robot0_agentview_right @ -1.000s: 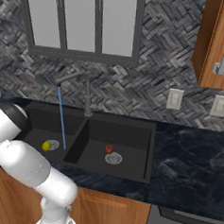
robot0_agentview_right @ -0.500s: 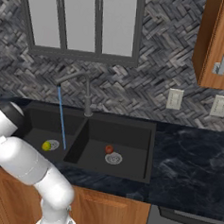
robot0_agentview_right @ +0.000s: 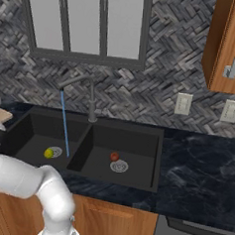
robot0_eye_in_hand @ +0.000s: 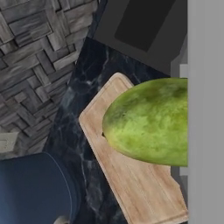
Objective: Pick the mango, apple, pear from the sink and place them on the cutting board to airdry. Then turn off the sink faucet.
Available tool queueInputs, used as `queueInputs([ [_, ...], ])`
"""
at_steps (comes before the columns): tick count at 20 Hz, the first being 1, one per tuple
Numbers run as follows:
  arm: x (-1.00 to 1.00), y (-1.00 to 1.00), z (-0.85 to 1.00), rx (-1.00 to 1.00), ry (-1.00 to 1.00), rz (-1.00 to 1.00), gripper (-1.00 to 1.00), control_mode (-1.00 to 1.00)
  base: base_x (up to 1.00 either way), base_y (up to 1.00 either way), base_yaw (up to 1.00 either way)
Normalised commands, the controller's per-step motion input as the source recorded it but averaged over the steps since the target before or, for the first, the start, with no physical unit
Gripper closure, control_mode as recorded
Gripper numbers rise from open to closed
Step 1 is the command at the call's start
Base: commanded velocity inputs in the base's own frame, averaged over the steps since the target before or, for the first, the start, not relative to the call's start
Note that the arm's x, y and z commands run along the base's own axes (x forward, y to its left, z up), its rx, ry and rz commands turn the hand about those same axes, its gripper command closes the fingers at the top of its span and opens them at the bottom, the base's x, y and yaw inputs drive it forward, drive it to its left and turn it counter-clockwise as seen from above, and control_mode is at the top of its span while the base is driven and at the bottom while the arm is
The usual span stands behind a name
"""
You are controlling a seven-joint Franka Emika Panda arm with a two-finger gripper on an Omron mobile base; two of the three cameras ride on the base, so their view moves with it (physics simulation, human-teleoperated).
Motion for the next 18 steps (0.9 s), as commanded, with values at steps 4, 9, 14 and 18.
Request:
queueInputs([
  [4,0.2,0.04,-0.22,0.0,0.03,-0.05,1.0,-1.0,0.0,0.0,0.0],
  [9,0.25,0.09,-0.18,0.0,0.02,-0.04,1.0,-1.0,0.0,0.0,0.0],
  [14,0.29,0.12,-0.22,0.0,0.04,-0.03,1.0,-1.0,0.0,0.0,0.0],
  [18,0.27,0.14,-0.23,0.0,0.03,-0.01,1.0,-1.0,0.0,0.0,0.0],
])
